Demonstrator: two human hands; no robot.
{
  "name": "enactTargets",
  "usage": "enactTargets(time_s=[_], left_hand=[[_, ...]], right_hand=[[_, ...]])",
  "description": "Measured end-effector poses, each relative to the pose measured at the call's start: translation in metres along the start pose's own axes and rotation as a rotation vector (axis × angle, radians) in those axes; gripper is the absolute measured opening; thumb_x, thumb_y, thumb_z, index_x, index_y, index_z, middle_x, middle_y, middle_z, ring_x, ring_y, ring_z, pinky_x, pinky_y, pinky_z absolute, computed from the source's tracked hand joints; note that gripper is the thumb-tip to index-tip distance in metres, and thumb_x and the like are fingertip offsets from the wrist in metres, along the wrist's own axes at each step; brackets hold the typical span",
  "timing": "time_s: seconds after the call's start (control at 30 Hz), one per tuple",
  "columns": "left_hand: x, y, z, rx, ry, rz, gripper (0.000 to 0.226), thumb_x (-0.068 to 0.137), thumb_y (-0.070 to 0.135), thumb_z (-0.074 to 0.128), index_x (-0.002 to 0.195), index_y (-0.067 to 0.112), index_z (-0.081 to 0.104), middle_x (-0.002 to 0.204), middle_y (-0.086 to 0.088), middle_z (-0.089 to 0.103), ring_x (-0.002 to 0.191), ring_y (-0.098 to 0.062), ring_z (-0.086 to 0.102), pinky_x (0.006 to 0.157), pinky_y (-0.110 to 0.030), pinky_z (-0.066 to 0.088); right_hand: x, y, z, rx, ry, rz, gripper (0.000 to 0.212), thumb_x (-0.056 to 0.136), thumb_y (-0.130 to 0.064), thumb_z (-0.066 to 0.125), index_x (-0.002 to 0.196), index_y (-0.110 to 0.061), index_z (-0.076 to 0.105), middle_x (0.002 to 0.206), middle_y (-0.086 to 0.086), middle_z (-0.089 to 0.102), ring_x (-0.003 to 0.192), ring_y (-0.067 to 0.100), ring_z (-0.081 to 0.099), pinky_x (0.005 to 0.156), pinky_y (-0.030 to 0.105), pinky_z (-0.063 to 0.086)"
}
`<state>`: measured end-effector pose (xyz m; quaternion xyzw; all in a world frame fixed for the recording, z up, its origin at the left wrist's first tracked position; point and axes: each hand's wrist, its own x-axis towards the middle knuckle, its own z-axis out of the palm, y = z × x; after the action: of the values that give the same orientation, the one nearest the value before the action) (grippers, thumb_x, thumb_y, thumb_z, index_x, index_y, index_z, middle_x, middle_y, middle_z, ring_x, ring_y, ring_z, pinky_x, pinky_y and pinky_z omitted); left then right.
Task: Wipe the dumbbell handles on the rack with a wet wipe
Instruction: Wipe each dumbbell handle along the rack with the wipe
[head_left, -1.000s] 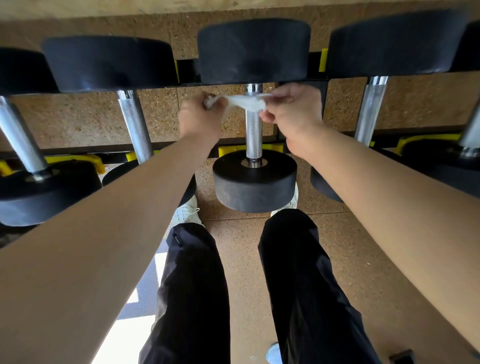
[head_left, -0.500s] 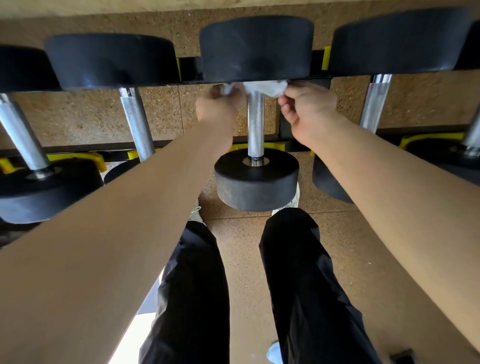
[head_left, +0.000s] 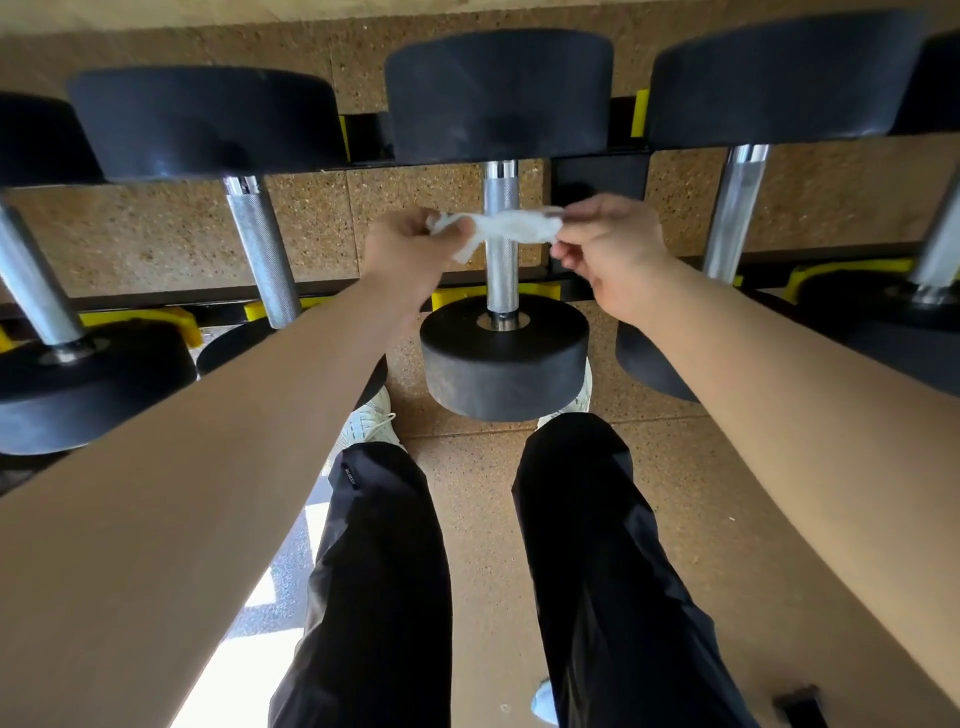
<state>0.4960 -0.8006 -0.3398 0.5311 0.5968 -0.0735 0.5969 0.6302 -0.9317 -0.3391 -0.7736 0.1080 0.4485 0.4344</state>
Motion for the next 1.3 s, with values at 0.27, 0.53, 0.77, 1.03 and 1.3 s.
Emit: enactTargets(time_s=[0.27,0.53,0.77,1.03,1.3], left_hand=[[0.001,-0.022,-0.009,0.391,-0.064,0.133,0.014,0.086,0.031,0.079,0.087,0.023,0.068,0.073,0.004,0.062,0.059,-0.009,0.055,0.047,-0.017,0.044],[0.012,-0.029,-0.021,0.852,-0.179,0.018,0.053,0.081,0.047,0.079,0.12,0.012,0.069,0.1,-0.002,0.066,0.078,-0.015,0.059,0.068,-0.026,0.051],[0.022,-0.033,-0.018,0.934,-0.1,0.043,0.054,0.076,0.048,0.083,0.111,0.008,0.073,0.087,-0.002,0.069,0.072,-0.013,0.063,0.052,-0.023,0.046],[-0.005,-0.021,-0.009,0.879,-0.298,0.307,0.037,0.084,0.044,0.077,0.101,0.011,0.075,0.078,0.004,0.066,0.072,-0.015,0.067,0.063,-0.031,0.058],[0.007,-0.043,-0.032,0.942,0.026,0.067,0.033,0.095,0.039,0.061,0.093,0.006,0.061,0.085,-0.008,0.063,0.062,-0.012,0.052,0.043,-0.025,0.035]], right_hand=[[0.006,0.019,-0.015,-0.481,-0.064,-0.19,0.019,0.076,-0.003,0.082,0.081,-0.016,0.069,0.087,0.001,0.071,0.068,0.003,0.06,0.059,0.015,0.048],[-0.005,0.024,-0.004,-0.934,-0.299,-0.341,0.01,0.077,-0.013,0.084,0.084,-0.016,0.077,0.089,-0.002,0.073,0.08,0.01,0.065,0.079,0.023,0.054],[-0.013,0.019,0.006,-0.996,-0.331,-0.362,0.011,0.08,-0.016,0.082,0.09,-0.016,0.079,0.088,-0.005,0.069,0.076,0.005,0.06,0.079,0.018,0.048],[0.008,0.025,-0.017,-1.061,-0.167,-0.251,0.014,0.08,-0.005,0.079,0.09,-0.014,0.079,0.093,0.002,0.074,0.08,0.01,0.065,0.075,0.021,0.049],[0.003,0.02,-0.02,-0.836,-0.073,-0.327,0.013,0.089,-0.009,0.071,0.1,-0.014,0.076,0.097,0.002,0.073,0.092,0.015,0.068,0.091,0.032,0.056]])
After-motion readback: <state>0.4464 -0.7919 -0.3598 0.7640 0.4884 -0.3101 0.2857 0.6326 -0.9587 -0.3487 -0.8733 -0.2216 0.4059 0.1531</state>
